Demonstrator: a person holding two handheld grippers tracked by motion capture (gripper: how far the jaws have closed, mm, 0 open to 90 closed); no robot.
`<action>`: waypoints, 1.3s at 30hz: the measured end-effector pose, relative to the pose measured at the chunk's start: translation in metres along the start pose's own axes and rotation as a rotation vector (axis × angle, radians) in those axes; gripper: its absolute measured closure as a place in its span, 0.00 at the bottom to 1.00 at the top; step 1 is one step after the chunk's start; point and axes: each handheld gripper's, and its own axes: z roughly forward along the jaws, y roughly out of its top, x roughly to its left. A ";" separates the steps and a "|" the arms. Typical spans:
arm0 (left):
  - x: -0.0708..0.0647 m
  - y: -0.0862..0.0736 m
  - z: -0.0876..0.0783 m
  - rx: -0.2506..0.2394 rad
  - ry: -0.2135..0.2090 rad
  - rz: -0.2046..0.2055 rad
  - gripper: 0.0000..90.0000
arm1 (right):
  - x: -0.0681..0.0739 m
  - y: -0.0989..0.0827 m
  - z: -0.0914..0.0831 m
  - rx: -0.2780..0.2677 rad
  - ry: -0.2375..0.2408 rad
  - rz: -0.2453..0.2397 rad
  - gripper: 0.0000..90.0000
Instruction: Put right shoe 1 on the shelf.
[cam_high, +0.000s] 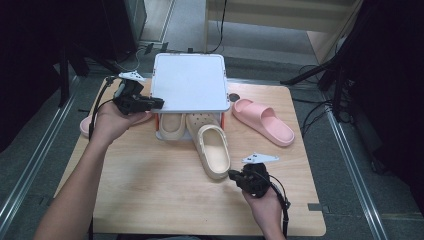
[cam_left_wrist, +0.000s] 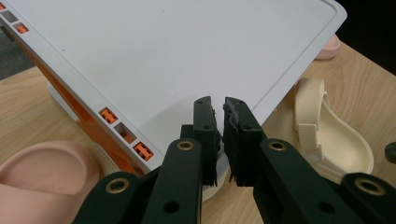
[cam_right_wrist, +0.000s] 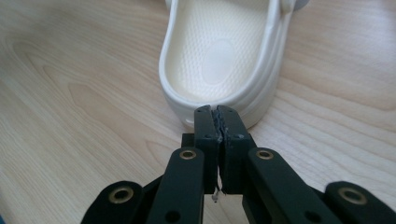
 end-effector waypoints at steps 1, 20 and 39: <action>0.000 0.000 0.000 0.001 -0.001 0.001 0.92 | 0.000 -0.001 0.004 0.013 -0.003 -0.004 0.99; 0.001 0.000 0.001 0.001 -0.007 -0.017 0.99 | 0.003 -0.004 0.022 0.091 0.015 0.013 0.99; 0.001 0.000 0.001 0.001 -0.016 -0.021 0.99 | 0.018 0.023 0.042 0.018 0.030 -0.045 0.99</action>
